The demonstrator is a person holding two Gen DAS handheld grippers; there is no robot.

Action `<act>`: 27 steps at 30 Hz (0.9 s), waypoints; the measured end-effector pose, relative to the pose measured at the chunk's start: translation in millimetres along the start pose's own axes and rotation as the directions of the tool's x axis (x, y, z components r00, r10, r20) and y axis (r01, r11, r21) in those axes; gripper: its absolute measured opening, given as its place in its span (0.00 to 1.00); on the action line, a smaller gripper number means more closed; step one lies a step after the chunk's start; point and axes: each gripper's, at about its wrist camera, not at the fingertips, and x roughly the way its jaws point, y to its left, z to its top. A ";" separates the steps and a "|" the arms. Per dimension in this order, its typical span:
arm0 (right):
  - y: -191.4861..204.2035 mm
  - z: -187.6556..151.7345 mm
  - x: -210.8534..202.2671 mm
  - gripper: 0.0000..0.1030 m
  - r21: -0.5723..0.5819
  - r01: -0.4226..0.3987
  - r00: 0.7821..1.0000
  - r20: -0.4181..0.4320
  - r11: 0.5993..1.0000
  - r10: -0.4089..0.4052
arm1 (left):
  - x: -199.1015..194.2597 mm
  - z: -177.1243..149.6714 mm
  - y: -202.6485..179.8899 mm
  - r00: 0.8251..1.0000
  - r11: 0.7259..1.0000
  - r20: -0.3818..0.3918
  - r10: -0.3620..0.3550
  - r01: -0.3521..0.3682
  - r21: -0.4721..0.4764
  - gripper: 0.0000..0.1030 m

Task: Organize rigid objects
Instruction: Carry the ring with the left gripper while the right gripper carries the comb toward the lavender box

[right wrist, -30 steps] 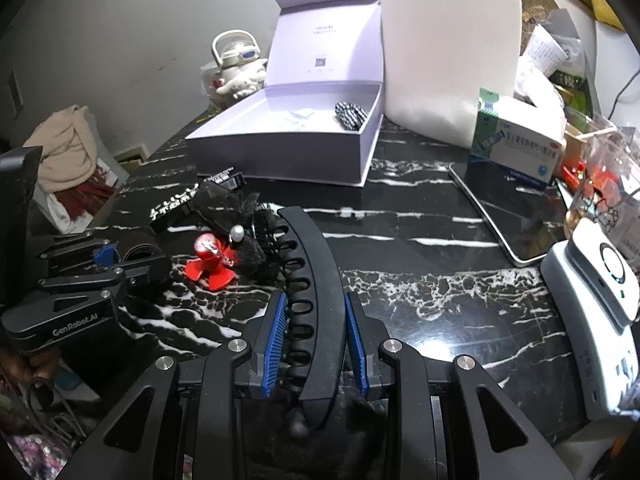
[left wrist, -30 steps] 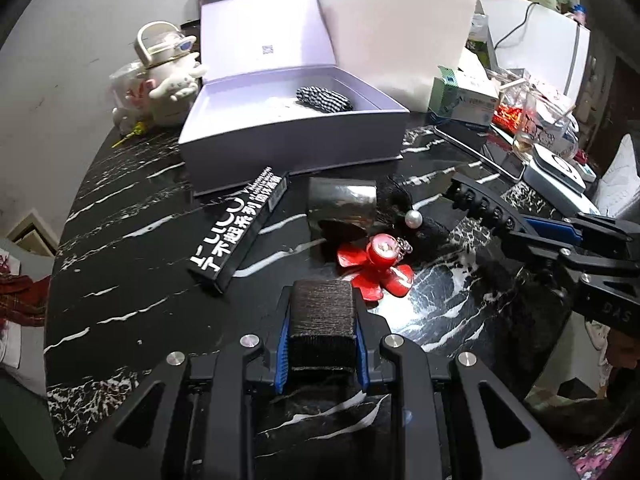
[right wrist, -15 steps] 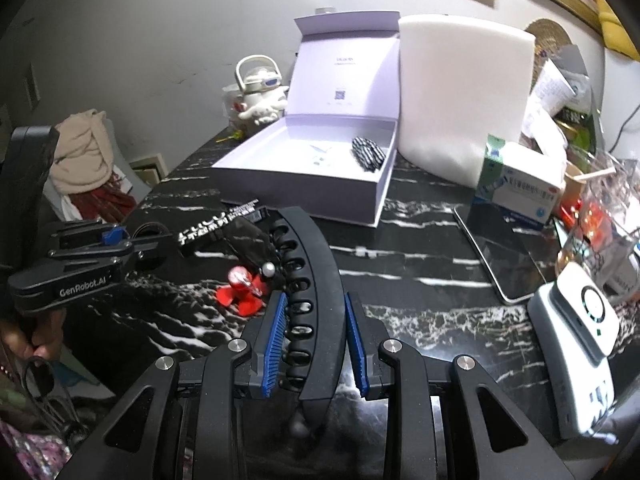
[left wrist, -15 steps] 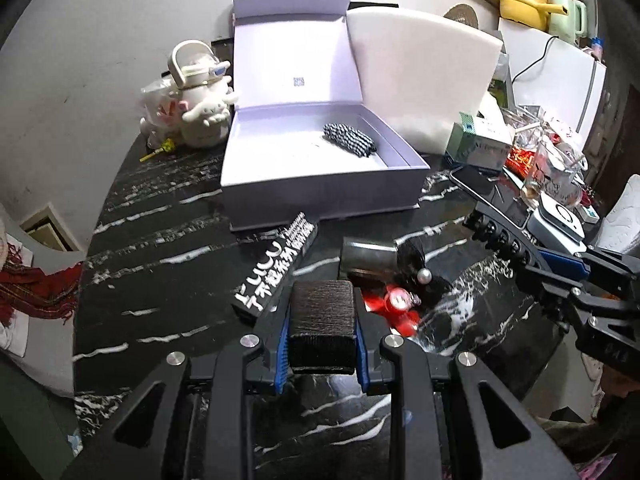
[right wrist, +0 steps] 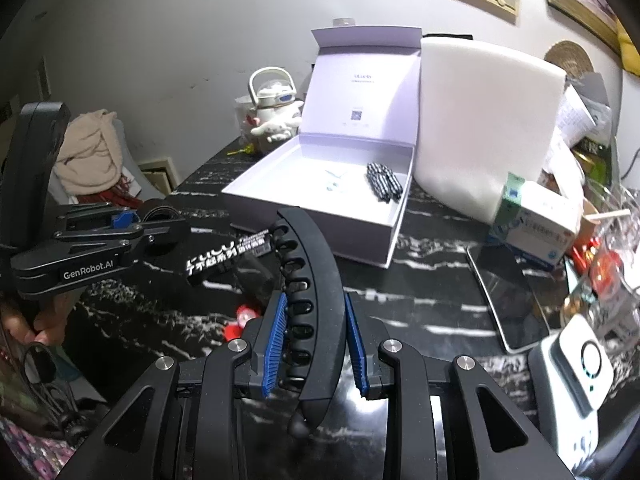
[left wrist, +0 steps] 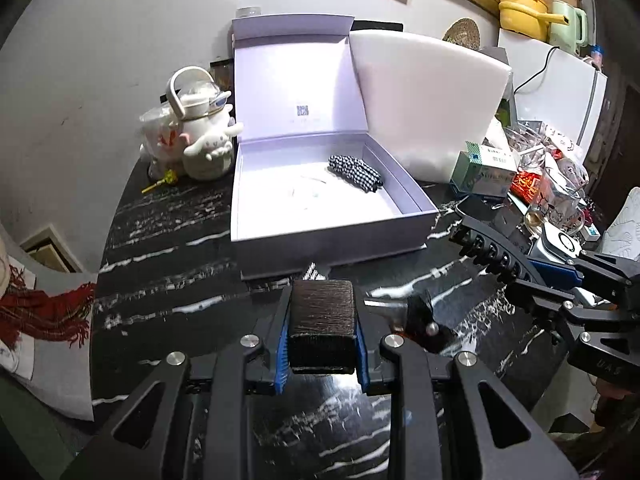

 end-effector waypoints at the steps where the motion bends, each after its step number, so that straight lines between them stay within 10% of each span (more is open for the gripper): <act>1: 0.1 3.7 1.5 0.28 -0.003 -0.002 1.000 0.002 1.000 0.002 | 0.9 2.9 0.2 1.000 1.000 0.000 0.000 0.000 0.003 0.25; 27: -23.2 88.2 37.2 0.28 -0.047 -0.025 0.998 0.060 0.999 0.028 | 35.0 88.1 20.1 0.999 0.999 0.043 0.018 -0.020 0.037 0.25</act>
